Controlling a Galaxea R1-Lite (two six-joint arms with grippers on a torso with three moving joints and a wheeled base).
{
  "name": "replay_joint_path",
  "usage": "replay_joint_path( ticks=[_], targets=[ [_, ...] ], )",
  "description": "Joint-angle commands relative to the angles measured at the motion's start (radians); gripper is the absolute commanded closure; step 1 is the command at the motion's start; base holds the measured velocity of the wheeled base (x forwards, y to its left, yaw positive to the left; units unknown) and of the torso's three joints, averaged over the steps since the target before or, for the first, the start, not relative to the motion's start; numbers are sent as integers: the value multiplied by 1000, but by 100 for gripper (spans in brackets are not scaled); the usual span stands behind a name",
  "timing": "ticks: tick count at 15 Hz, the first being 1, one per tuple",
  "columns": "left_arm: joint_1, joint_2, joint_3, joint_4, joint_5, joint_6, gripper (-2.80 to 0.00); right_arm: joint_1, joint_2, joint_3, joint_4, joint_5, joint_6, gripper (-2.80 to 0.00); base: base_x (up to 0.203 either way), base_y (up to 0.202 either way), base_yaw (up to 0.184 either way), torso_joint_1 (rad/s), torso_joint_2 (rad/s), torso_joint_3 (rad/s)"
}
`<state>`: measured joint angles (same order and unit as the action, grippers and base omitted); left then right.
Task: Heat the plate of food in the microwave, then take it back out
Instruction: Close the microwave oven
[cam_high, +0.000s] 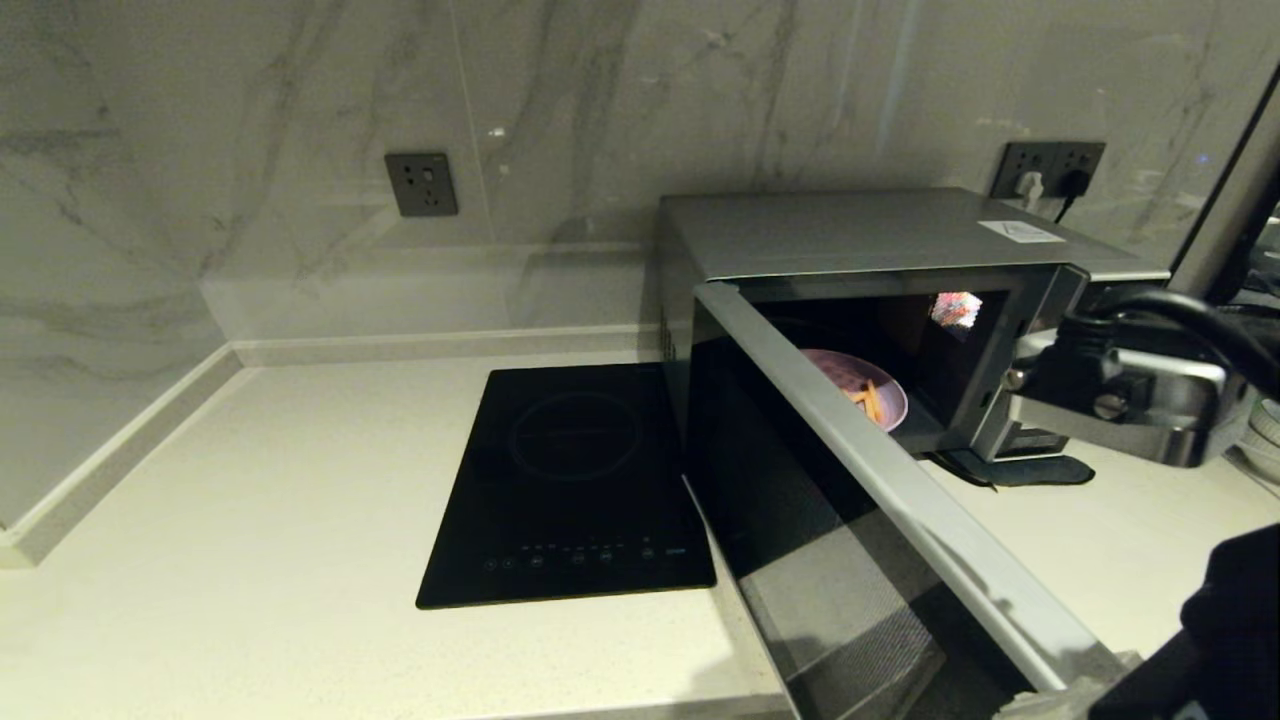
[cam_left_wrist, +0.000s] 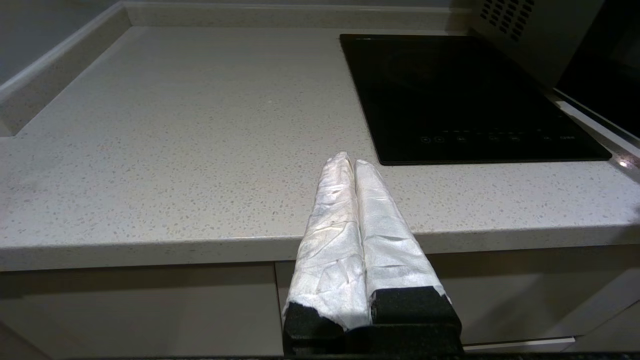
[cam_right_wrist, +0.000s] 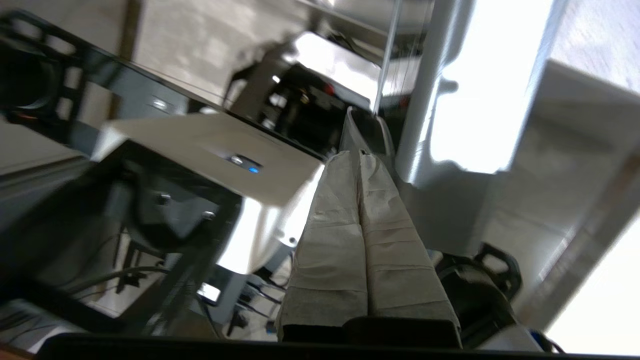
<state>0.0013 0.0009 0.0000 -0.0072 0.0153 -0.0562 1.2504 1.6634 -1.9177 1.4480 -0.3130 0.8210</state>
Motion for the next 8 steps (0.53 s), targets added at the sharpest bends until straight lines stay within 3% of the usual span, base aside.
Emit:
replay_joint_path(
  ticks=[1, 8],
  targets=[
    [0, 1, 0, 0, 2, -1, 0, -25, 3, 17, 12, -3, 31, 0, 0, 0, 0, 0, 0, 0],
    [0, 1, 0, 0, 1, -1, 0, -130, -9, 12, 12, -27, 35, 0, 0, 0, 0, 0, 0, 0]
  ],
)
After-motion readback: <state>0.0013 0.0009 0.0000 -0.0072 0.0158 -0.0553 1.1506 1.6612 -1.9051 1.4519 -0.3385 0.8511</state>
